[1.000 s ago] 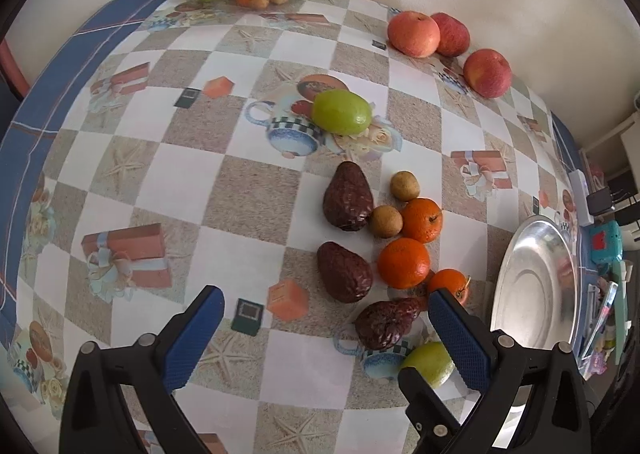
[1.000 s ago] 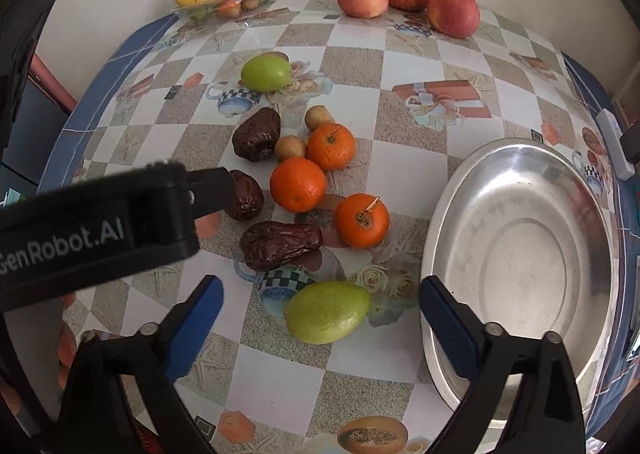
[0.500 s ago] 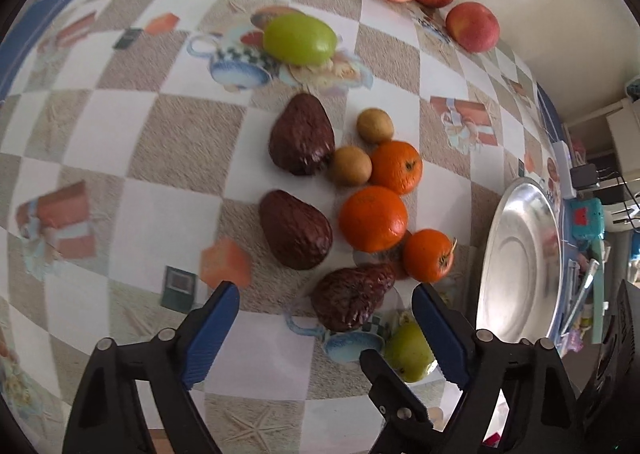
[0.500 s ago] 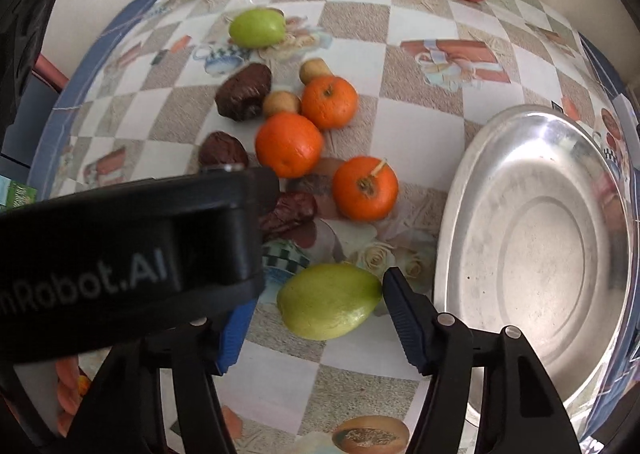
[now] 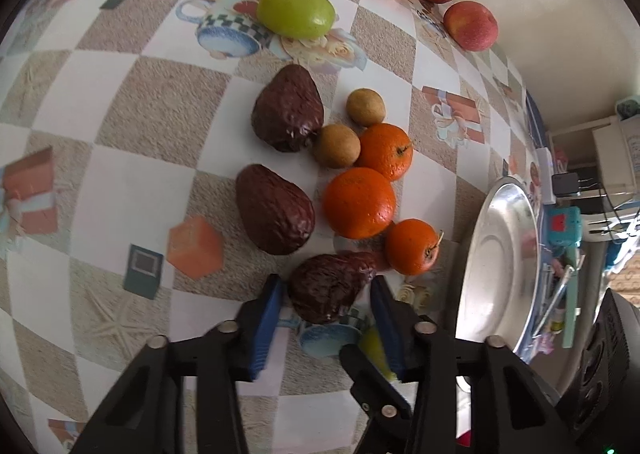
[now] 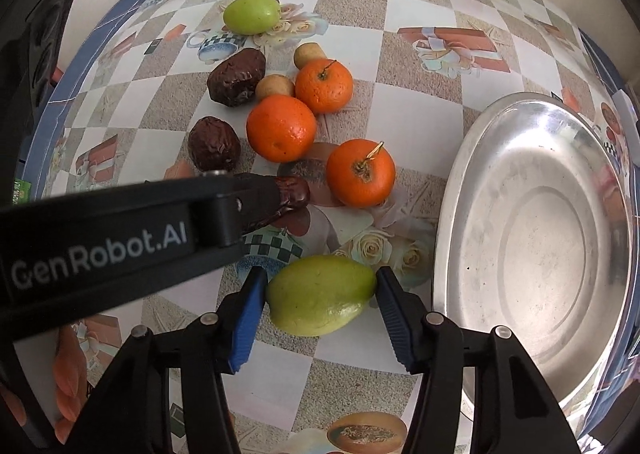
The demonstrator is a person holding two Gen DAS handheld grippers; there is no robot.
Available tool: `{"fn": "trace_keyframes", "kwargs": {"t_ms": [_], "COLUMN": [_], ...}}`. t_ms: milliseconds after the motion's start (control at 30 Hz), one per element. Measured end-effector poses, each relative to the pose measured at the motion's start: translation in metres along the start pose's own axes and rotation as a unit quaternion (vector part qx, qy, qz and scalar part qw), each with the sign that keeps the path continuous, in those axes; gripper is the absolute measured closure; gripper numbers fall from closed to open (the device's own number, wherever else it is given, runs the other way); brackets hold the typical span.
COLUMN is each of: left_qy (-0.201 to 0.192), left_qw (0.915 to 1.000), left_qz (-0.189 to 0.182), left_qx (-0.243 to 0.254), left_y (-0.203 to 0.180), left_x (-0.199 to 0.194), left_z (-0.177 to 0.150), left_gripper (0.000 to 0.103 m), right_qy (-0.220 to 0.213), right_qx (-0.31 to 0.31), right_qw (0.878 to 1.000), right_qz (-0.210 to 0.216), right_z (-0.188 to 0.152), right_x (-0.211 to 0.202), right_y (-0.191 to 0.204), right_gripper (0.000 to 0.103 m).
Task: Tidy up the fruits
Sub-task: 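Grasp a dark date with the left tool while the right tool grasps a green pear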
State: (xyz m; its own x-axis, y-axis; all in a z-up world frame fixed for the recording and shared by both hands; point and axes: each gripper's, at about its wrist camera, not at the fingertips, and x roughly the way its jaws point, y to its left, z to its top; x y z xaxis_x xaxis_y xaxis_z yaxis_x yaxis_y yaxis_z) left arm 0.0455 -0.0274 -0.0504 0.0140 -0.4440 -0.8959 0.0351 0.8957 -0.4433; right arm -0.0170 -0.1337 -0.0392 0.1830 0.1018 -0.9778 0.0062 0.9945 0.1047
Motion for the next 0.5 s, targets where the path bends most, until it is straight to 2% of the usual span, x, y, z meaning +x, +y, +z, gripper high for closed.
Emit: {"fn": "trace_keyframes", "kwargs": {"t_ms": [200,500], "left_qy": [0.004,0.0], "left_qw": [0.9999,0.9999], "left_qz": [-0.007,0.01], "left_qx": [-0.01,-0.008], "left_y": [0.0052,0.0083], "left_x": [-0.0036,-0.008], "left_z": [-0.0029,-0.0043], "left_gripper": [0.064,0.064], "right_qy": [0.0,-0.001], "right_qx": [-0.002,-0.001], "right_qw": [1.0,1.0], "right_qz": [-0.001,0.005], "right_z": [0.0004,0.0004], "right_x": [-0.0001,-0.0016], "right_y": [0.0025,0.004], "right_gripper": [0.045,0.045]}}
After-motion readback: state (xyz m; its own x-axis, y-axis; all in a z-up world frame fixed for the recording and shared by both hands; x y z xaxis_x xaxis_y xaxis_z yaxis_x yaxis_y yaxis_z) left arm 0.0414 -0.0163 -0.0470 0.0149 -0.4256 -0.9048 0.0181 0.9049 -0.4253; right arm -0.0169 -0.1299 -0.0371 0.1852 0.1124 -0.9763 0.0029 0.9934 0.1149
